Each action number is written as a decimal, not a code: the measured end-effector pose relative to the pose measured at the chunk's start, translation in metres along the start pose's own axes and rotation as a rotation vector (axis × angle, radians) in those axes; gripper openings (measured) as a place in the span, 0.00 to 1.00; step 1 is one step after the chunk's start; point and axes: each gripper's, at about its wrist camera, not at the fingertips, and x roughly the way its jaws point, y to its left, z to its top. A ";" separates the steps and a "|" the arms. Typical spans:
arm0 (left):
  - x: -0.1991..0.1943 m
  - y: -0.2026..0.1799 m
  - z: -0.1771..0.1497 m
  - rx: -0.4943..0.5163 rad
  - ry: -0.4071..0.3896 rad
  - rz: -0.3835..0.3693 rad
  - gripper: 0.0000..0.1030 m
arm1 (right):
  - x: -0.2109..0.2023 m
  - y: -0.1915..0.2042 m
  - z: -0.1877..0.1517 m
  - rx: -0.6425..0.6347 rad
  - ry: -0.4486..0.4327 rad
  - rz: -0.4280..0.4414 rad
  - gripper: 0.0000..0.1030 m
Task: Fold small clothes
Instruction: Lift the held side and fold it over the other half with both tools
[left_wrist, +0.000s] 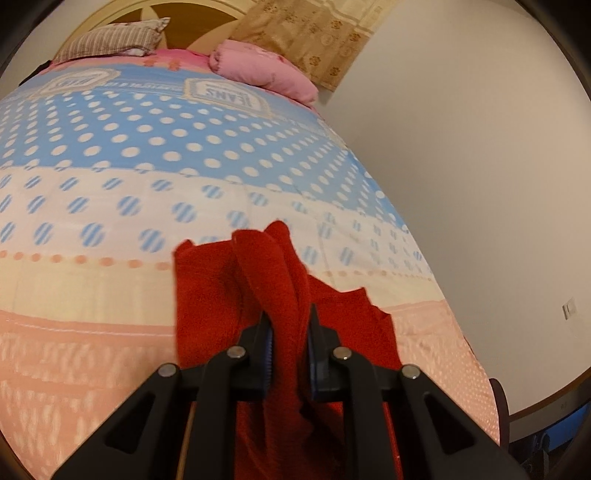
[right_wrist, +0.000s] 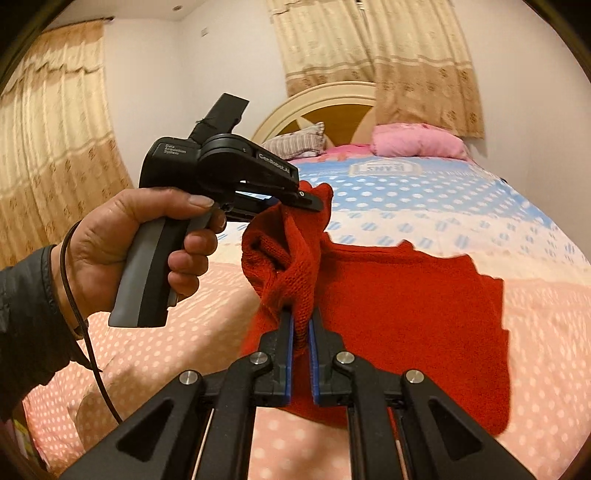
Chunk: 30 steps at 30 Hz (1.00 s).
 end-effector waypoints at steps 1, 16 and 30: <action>0.003 -0.004 0.000 0.005 0.003 -0.005 0.15 | -0.003 -0.005 -0.001 0.011 -0.001 -0.002 0.06; 0.062 -0.077 -0.009 0.124 0.063 -0.036 0.15 | -0.033 -0.083 -0.019 0.208 0.004 -0.009 0.06; 0.083 -0.121 -0.041 0.315 0.044 -0.046 0.25 | -0.038 -0.140 -0.060 0.426 0.046 -0.034 0.06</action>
